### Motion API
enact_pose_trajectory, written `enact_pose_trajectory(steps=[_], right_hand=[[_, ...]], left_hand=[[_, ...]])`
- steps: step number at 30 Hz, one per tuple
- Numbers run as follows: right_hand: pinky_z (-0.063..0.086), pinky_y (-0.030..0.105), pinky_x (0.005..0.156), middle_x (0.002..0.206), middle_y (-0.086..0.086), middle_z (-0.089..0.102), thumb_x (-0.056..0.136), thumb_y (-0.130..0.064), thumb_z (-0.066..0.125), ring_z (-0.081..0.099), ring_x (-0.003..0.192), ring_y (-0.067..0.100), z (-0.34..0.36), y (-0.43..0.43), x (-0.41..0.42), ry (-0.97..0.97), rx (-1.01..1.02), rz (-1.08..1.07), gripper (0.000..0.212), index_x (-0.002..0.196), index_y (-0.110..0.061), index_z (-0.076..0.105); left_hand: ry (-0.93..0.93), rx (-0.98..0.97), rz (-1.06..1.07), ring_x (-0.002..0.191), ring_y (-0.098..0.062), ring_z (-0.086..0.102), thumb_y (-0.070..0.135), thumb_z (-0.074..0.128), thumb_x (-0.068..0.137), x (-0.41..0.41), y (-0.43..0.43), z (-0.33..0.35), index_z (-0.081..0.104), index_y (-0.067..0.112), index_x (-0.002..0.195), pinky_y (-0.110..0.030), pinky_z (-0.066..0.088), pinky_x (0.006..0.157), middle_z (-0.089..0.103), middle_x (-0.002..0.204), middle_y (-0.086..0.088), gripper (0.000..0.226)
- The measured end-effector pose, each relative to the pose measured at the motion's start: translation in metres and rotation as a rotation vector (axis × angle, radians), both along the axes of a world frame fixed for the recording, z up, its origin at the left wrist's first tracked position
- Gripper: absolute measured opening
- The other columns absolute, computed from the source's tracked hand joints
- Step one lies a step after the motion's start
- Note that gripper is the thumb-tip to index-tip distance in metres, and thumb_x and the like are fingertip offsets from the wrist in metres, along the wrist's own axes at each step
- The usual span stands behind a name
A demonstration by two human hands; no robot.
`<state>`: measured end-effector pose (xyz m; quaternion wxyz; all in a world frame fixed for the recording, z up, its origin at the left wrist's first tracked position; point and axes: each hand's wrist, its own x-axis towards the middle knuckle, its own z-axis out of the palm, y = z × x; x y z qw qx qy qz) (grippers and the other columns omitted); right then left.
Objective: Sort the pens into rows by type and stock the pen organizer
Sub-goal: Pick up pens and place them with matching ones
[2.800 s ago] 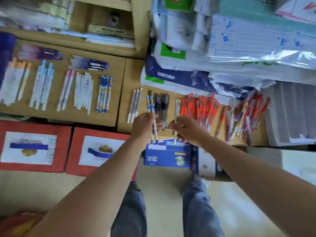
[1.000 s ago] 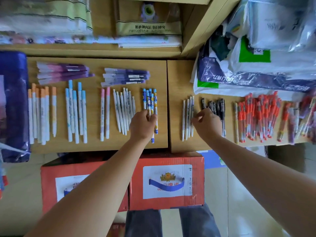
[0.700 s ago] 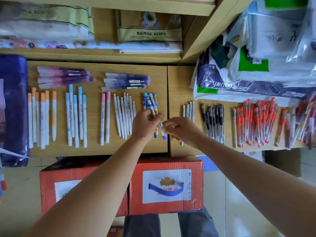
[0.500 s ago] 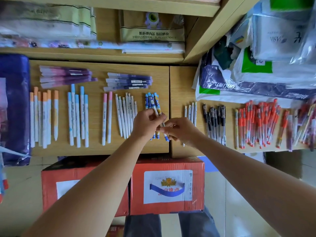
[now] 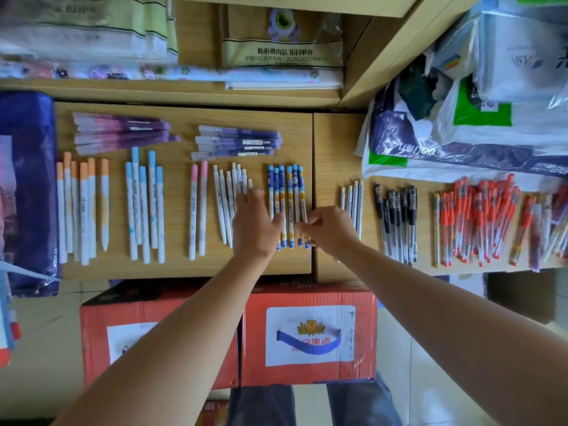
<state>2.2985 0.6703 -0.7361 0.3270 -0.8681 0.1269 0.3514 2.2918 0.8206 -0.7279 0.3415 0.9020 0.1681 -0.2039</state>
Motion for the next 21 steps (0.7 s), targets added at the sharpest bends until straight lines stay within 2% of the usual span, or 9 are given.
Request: enact_pose_trajectory(steps=[2, 4, 7, 10, 13, 16, 19, 21], right_hand=[[0.042, 0.017, 0.054, 0.061, -0.008, 0.059, 0.083, -0.032, 0.072, 0.059, 0.063, 0.007, 0.0, 0.003, 0.001, -0.055, -0.072, 0.05, 0.024, 0.066, -0.018, 0.062], [0.034, 0.016, 0.05, 0.064, -0.008, 0.057, 0.081, -0.035, 0.073, 0.052, 0.061, 0.004, -0.002, 0.005, 0.001, -0.095, -0.117, 0.047, 0.025, 0.07, -0.018, 0.059], [0.04, 0.022, 0.048, 0.07, 0.0, 0.062, 0.084, -0.036, 0.068, 0.056, 0.061, 0.012, -0.003, 0.005, 0.002, -0.158, -0.14, -0.008, 0.025, 0.083, -0.012, 0.061], [0.039, 0.024, 0.048, 0.073, 0.003, 0.063, 0.091, -0.027, 0.06, 0.057, 0.062, 0.018, -0.004, 0.007, 0.007, -0.231, -0.135, -0.017, 0.018, 0.093, -0.01, 0.06], [0.044, 0.026, 0.054, 0.076, 0.006, 0.066, 0.092, -0.018, 0.057, 0.06, 0.065, 0.02, -0.006, 0.008, 0.007, -0.23, -0.129, 0.043, 0.008, 0.091, -0.011, 0.061], [0.047, 0.026, 0.054, 0.075, 0.005, 0.065, 0.092, -0.015, 0.056, 0.06, 0.066, 0.02, -0.007, 0.011, 0.004, -0.223, -0.13, 0.062, 0.009, 0.089, -0.012, 0.063], [0.042, 0.02, 0.049, 0.074, 0.002, 0.063, 0.092, -0.015, 0.056, 0.057, 0.064, 0.016, -0.005, 0.013, 0.004, -0.229, -0.131, 0.078, 0.009, 0.088, -0.012, 0.064], [0.042, 0.022, 0.05, 0.073, 0.001, 0.063, 0.091, -0.016, 0.057, 0.058, 0.064, 0.017, -0.005, 0.012, 0.005, -0.226, -0.132, 0.072, 0.008, 0.087, -0.013, 0.064]], left_hand=[[0.017, 0.002, -0.011, 0.101, -0.021, 0.056, 0.022, 0.066, 0.088, 0.0, -0.001, 0.0, 0.047, 0.008, 0.125, -0.021, 0.037, 0.079, 0.048, 0.123, -0.01, 0.044], [0.018, 0.012, -0.024, 0.104, -0.021, 0.057, 0.021, 0.065, 0.089, 0.0, 0.0, 0.001, 0.047, 0.008, 0.128, -0.02, 0.036, 0.081, 0.049, 0.124, -0.01, 0.045], [0.025, 0.021, -0.043, 0.108, -0.021, 0.057, 0.021, 0.064, 0.09, 0.001, -0.001, 0.002, 0.046, 0.008, 0.13, -0.024, 0.04, 0.086, 0.051, 0.125, -0.009, 0.046], [0.028, 0.032, -0.041, 0.105, -0.022, 0.059, 0.021, 0.063, 0.09, 0.001, -0.002, 0.003, 0.048, 0.009, 0.128, -0.026, 0.042, 0.086, 0.053, 0.122, -0.009, 0.043], [0.029, 0.079, -0.051, 0.102, -0.023, 0.061, 0.021, 0.061, 0.09, 0.0, -0.002, 0.005, 0.05, 0.011, 0.128, -0.031, 0.046, 0.084, 0.056, 0.119, -0.007, 0.04], [0.029, 0.141, -0.056, 0.098, -0.023, 0.061, 0.021, 0.059, 0.091, -0.001, 0.0, 0.006, 0.05, 0.013, 0.127, -0.03, 0.044, 0.076, 0.057, 0.116, -0.005, 0.038], [0.018, 0.17, -0.065, 0.095, -0.023, 0.061, 0.021, 0.058, 0.091, -0.002, 0.002, 0.007, 0.052, 0.014, 0.123, -0.032, 0.047, 0.076, 0.058, 0.113, -0.004, 0.033], [0.014, 0.17, -0.065, 0.094, -0.023, 0.061, 0.021, 0.058, 0.091, -0.002, 0.003, 0.007, 0.052, 0.014, 0.122, -0.033, 0.049, 0.075, 0.058, 0.113, -0.004, 0.032]])
